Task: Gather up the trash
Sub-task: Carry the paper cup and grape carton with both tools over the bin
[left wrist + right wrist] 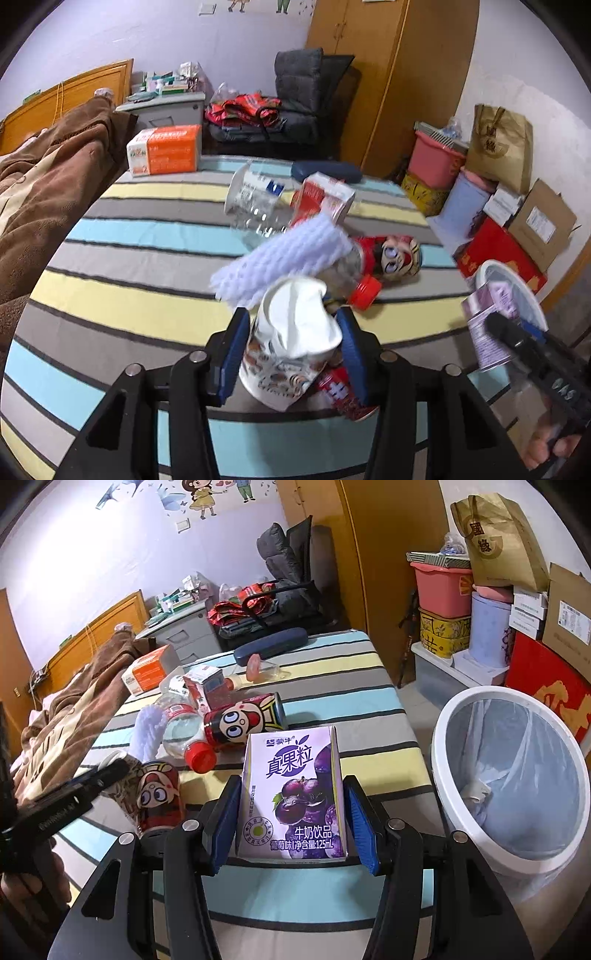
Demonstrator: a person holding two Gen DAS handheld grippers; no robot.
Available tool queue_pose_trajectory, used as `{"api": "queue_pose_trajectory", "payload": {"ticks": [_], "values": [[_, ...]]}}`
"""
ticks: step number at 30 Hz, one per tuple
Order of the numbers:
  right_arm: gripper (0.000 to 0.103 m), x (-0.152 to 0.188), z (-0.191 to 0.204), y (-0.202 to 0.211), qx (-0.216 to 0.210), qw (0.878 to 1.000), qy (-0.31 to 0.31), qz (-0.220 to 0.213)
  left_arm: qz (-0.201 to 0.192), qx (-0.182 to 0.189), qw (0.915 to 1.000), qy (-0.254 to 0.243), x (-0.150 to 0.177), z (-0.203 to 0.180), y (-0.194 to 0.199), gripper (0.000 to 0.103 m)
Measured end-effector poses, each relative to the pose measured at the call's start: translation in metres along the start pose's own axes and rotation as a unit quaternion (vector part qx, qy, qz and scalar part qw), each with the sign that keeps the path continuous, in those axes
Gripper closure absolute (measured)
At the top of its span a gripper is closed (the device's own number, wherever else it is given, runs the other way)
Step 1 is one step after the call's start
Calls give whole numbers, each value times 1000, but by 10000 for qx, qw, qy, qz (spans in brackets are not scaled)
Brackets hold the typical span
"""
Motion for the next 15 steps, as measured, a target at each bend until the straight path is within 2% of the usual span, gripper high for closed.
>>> {"api": "queue_pose_trajectory", "payload": {"ticks": [2,5,6,8,10,11,15], "values": [[47,1,0,1,-24,10000,0,-5,48,-139,9999,-64,6,0,-3,43],[47,2,1,0,-36,10000,23,21,8,-114,9999,113,10,8,-6,43],[47,3,1,0,-41,10000,21,37,70,-170,9997,156,11,10,-8,45],[47,4,1,1,-47,10000,23,36,41,-135,9997,209,12,11,-9,56],[47,4,0,1,-43,10000,30,31,21,-98,9996,259,11,11,-8,56],[47,4,0,1,-37,10000,25,35,-28,-51,9995,325,10,12,-7,61],[47,5,-1,3,-23,10000,12,29,-154,-35,9995,268,7,8,-1,61]]}}
Point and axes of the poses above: each gripper's, at about its wrist camera, not at the fingertips, and y roughly against the way its jaws point, z to its left, x to its underside, the point moved 1 cm from there along -y, roughly the way its jaws point, and after that the axes turned 10 degrees about -z, right-handed, at the moved point
